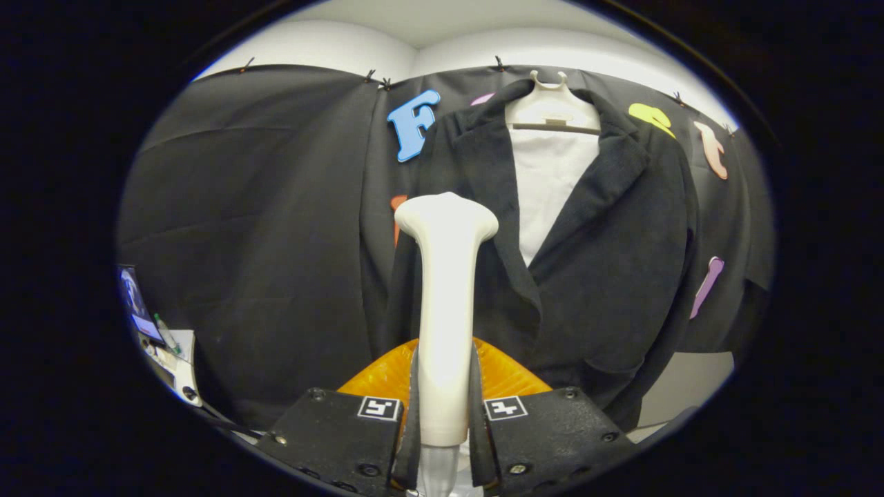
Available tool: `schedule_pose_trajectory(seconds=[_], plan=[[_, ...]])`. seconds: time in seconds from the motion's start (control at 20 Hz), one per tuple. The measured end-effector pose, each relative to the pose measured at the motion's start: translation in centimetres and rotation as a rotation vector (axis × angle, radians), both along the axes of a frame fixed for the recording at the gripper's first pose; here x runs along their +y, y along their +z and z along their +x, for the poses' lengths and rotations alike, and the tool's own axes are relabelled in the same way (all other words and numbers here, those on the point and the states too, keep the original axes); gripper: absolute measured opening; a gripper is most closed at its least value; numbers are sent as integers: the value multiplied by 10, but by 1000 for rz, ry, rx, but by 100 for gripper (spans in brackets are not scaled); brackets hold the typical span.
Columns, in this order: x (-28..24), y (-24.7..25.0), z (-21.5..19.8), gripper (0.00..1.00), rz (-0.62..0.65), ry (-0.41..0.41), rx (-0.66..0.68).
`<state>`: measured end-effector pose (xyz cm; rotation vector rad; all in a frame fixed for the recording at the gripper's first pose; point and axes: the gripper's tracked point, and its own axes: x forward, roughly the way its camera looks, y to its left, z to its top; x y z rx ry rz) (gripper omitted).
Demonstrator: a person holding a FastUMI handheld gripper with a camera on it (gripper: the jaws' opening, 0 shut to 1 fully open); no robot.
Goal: Iron the clothes twice with a garment steamer, once on the left side and once on the right side.
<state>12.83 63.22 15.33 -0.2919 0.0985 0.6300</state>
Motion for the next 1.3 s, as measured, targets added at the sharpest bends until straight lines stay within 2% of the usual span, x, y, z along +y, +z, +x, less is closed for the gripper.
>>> schedule_pose_trajectory(seconds=[0.55,1.3], plan=[[-26,-58,2,31,-27,-51,117],[-46,-113,-1,31,-69,-80,191]])
